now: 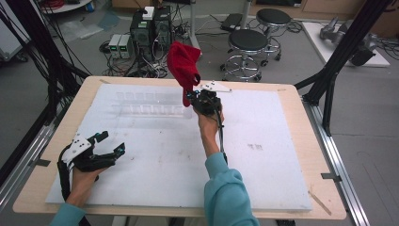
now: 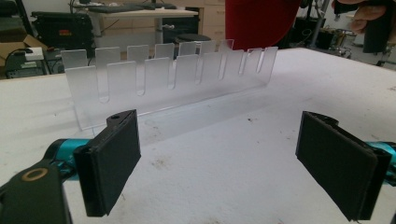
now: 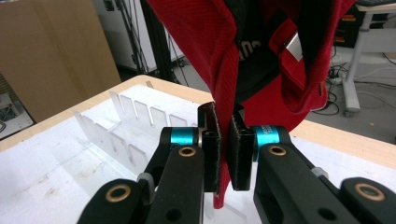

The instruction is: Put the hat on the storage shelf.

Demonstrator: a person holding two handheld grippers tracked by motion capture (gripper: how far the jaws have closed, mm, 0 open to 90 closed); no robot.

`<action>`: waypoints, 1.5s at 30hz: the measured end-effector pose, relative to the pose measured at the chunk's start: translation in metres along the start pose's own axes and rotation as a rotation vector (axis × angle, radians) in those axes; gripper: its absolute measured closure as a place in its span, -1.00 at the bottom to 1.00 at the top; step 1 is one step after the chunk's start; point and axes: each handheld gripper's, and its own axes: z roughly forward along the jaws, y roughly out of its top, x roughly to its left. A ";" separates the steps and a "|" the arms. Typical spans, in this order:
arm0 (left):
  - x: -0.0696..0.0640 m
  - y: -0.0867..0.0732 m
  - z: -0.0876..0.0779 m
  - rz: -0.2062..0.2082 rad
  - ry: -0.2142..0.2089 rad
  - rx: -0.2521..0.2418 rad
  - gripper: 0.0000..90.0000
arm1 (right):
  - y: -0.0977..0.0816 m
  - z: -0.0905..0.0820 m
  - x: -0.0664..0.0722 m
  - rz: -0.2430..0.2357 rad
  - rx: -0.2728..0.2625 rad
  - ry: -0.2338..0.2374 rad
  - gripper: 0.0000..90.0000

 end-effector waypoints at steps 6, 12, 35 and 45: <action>0.000 0.000 0.000 -0.003 0.000 0.000 -0.68 | 0.002 -0.001 0.003 0.011 -0.001 -0.001 0.91; 0.000 0.000 0.000 -0.003 -0.002 0.000 -0.68 | 0.002 -0.001 0.007 0.011 0.007 -0.011 0.91; 0.000 0.000 0.000 0.002 -0.002 -0.004 -0.68 | -0.014 0.001 0.007 0.015 0.104 -0.003 0.91; -0.001 -0.001 0.000 0.011 -0.001 -0.005 -0.68 | -0.022 -0.003 0.012 -0.030 0.141 -0.009 0.90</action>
